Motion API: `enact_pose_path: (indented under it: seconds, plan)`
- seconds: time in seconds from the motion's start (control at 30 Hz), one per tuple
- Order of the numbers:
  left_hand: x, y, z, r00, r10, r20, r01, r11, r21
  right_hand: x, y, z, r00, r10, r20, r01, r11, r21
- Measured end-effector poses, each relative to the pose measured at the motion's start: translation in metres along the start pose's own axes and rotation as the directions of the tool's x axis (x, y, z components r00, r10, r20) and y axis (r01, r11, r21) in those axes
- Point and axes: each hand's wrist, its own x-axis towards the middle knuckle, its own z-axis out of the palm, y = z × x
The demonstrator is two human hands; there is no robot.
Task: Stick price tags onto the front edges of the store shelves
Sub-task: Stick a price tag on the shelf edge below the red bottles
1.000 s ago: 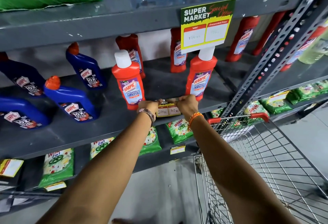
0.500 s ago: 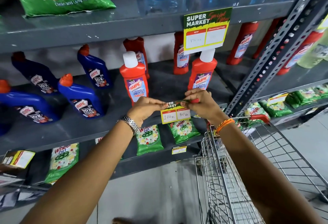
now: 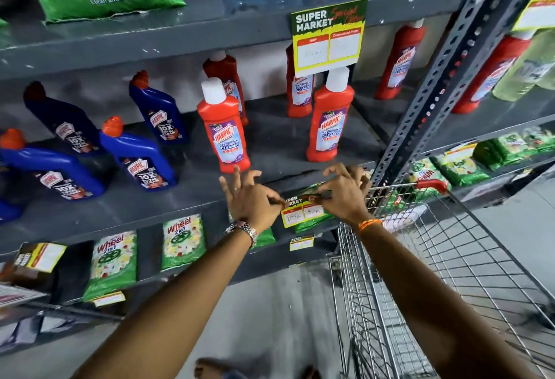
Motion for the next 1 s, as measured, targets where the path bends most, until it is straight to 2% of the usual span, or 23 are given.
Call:
enact_pose_path:
  seconds: [0.1,0.17,0.27,0.4,0.57,0.7,1.0]
  plan:
    - [0.007,-0.004,0.017,0.998,0.004,-0.063,0.001,0.997,0.077,0.018,0.016,0.037,0.990,0.141,-0.022,-0.142,0.989,-0.034]
    - [0.014,-0.008,0.023,0.995,-0.029,-0.096,0.034,0.998,0.058,0.033,0.019,0.056,0.978,0.206,-0.017,-0.207,0.977,-0.050]
    - [0.019,-0.008,0.027,0.993,-0.071,-0.092,0.073,0.997,0.014,0.036,0.004,0.055,0.966,0.254,-0.042,-0.256,0.965,-0.059]
    - [0.021,-0.006,0.030,0.989,-0.077,-0.127,0.080,0.997,0.021,0.039,-0.003,0.051,0.942,0.327,-0.074,-0.326,0.945,0.035]
    - [0.027,-0.001,0.030,0.979,-0.089,-0.186,0.092,0.996,0.008,0.049,0.002,0.050,0.936,0.329,-0.126,-0.320,0.944,0.082]
    - [0.032,0.001,0.029,0.979,-0.096,-0.181,0.100,0.995,0.013,0.049,0.001,0.047,0.933,0.322,-0.162,-0.311,0.946,0.093]
    - [0.040,-0.001,0.022,0.974,-0.139,-0.176,0.146,0.989,0.026,0.051,-0.012,0.043,0.937,0.317,-0.148,-0.305,0.947,0.097]
